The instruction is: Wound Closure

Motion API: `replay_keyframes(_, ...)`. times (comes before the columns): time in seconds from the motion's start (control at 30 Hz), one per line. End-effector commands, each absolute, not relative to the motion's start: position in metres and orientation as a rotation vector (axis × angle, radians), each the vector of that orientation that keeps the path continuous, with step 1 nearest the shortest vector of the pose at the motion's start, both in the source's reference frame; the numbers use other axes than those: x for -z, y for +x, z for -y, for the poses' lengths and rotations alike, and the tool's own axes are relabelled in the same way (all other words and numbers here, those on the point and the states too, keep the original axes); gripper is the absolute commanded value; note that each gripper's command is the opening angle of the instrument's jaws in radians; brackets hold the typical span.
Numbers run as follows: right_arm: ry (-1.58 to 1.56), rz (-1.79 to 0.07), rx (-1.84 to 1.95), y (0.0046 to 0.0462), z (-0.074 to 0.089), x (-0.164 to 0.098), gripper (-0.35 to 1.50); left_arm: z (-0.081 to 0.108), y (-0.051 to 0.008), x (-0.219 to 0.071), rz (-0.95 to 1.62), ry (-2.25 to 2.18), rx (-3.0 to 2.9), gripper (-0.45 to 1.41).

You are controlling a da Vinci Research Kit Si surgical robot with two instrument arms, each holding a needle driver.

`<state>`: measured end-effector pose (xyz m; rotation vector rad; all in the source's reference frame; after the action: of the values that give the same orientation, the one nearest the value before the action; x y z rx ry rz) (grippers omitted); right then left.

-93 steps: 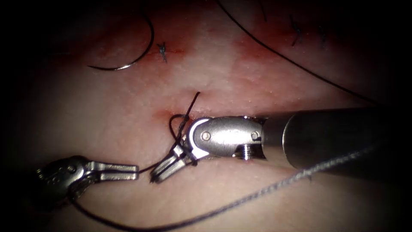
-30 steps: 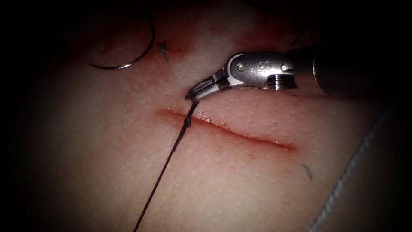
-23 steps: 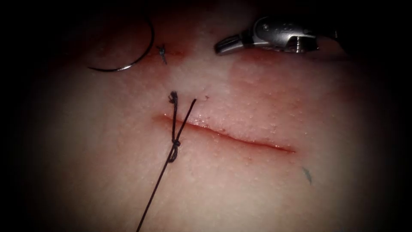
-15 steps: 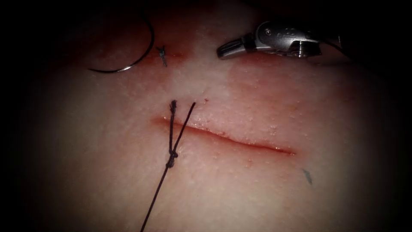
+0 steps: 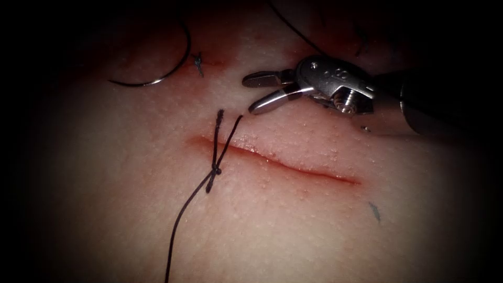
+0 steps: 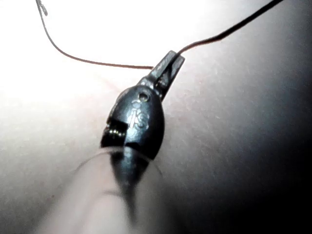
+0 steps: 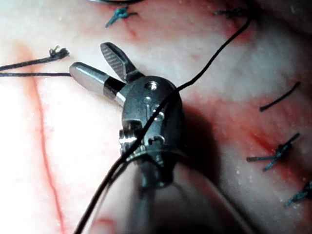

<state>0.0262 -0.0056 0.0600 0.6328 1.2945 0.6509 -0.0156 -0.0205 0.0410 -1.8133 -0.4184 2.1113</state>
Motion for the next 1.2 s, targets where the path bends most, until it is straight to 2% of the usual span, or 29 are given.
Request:
replay_keyframes(0.03, 0.689, -1.248, -0.811, 0.0277, 0.0068, -0.0592, 0.96, 0.0205, -0.016, -0.0418, 0.407, -1.82, -2.102, -0.45)
replay_keyframes(0.13, 0.763, -1.14, -1.065, 0.0281, 0.0084, -0.0576, 1.16, 0.0187, -0.0155, -0.0431, 0.321, -1.788, -2.127, -0.45)
replay_keyframes(0.27, 0.834, -1.032, -1.121, 0.0289, 0.0103, -0.0563, 1.16, 0.0184, -0.015, -0.0442, 0.261, -1.754, -2.142, -0.45)
replay_keyframes(0.43, 0.775, -0.972, -1.165, 0.0304, 0.01, -0.0561, 1.2, 0.0194, -0.0154, -0.043, 0.264, -1.776, -2.151, -0.45)
replay_keyframes(0.6, 0.701, -0.974, -1.186, 0.0316, 0.009, -0.0569, 1.28, 0.0205, -0.0157, -0.0416, 0.279, -1.798, -2.164, -0.45)
replay_keyframes(0.83, 0.568, -0.991, -1.124, 0.0332, 0.0084, -0.058, 1.26, 0.0207, -0.0159, -0.0414, 0.273, -1.802, -2.188, -0.45)
replay_keyframes(1.2, 0.421, -1.0, -0.999, 0.0323, 0.0068, -0.0608, 1.36, 0.0208, -0.0159, -0.0414, 0.276, -1.794, -2.197, -0.45)
